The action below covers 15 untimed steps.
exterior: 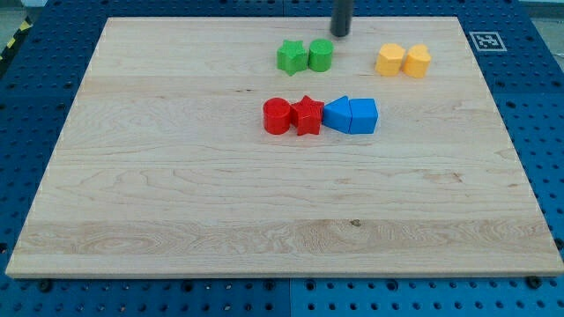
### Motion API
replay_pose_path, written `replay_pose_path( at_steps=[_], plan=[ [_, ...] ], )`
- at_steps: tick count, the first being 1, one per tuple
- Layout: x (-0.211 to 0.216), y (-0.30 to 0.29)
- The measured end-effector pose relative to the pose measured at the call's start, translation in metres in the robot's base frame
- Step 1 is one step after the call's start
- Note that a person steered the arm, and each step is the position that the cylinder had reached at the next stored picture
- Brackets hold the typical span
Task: Move the yellow blocks towards the green blocks
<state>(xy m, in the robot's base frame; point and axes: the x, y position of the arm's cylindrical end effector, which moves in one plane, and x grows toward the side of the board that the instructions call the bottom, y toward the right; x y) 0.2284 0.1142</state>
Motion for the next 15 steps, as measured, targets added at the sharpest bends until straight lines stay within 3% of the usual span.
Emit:
replay_pose_path(
  at_steps=[3, 4, 5, 6, 9, 15],
  plan=[
    [-0.01, 0.026],
    [-0.016, 0.069],
    [0.004, 0.119],
    [0.048, 0.124],
    [0.088, 0.129],
    [0.087, 0.084]
  ],
)
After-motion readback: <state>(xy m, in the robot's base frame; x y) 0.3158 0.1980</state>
